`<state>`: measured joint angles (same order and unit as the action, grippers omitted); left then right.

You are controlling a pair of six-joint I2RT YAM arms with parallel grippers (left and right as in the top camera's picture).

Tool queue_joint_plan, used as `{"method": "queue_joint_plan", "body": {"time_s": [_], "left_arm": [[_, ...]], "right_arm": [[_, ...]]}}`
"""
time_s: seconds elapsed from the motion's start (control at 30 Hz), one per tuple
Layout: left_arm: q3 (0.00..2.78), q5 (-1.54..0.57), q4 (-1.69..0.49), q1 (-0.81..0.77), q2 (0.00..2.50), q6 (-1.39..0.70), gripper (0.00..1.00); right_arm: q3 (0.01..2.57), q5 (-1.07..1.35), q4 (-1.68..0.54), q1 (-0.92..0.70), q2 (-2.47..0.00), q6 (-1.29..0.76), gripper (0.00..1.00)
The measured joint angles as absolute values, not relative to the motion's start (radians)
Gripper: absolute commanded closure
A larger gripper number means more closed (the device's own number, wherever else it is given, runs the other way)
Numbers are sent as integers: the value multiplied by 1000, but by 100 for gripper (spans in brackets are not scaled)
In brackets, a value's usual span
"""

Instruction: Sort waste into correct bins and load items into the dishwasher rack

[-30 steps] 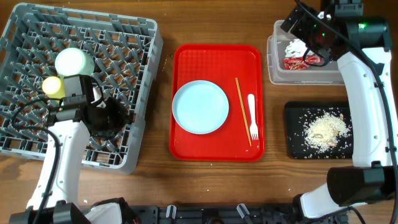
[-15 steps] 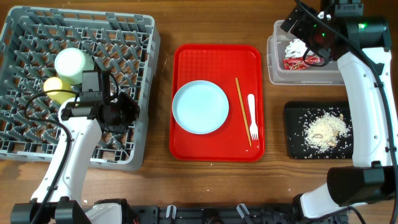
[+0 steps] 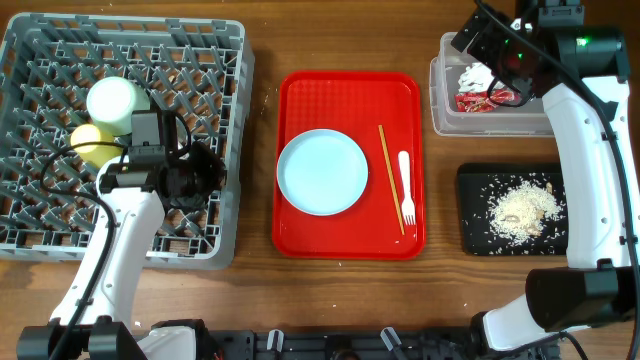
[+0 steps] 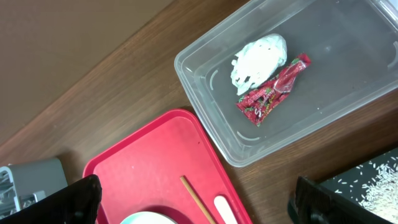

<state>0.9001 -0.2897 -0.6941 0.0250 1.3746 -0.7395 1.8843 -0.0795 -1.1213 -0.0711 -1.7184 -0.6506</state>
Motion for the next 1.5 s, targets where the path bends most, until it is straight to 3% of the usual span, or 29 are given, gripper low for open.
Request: {"method": "queue_joint_plan", "body": {"time_s": [0.1, 0.17, 0.2, 0.27, 0.57, 0.73, 0.87, 1.07, 1.23, 1.47, 1.5], "left_arm": [[905, -287, -755, 31, 1368, -739, 94], [927, -285, -818, 49, 1352, -735, 83], [941, -285, -849, 58, 1336, -727, 68], [994, -276, -927, 81, 1290, -690, 0], [1093, -228, -1119, 348, 1056, -587, 0], [1094, -213, -1236, 574, 1036, -580, 0], [1094, -209, -1291, 640, 1036, -580, 0], [1094, -209, -1321, 643, 1036, -580, 0], [1094, -209, -1325, 643, 1036, -580, 0], [1094, -209, -1325, 643, 1036, -580, 0], [1094, -209, -1325, 643, 1036, -580, 0]], "right_arm": [[1884, -80, -1121, -71, -1718, -651, 0], [1884, -80, -1121, -71, -1718, -651, 0], [1884, -80, -1121, -71, -1718, -651, 0], [1884, -80, -1121, -71, -1718, -651, 0], [1884, -59, -1047, -71, -1718, -788, 0], [1877, 204, -1055, -93, -1723, -736, 0], [1776, 276, -1101, -253, -1752, -651, 0], [1475, 104, -1039, -517, -1830, -711, 0], [1304, 77, -943, -569, -1842, -777, 28], [1134, 112, -743, -569, -1842, -823, 46], [1125, 120, -720, -569, -1842, -826, 53]]}}
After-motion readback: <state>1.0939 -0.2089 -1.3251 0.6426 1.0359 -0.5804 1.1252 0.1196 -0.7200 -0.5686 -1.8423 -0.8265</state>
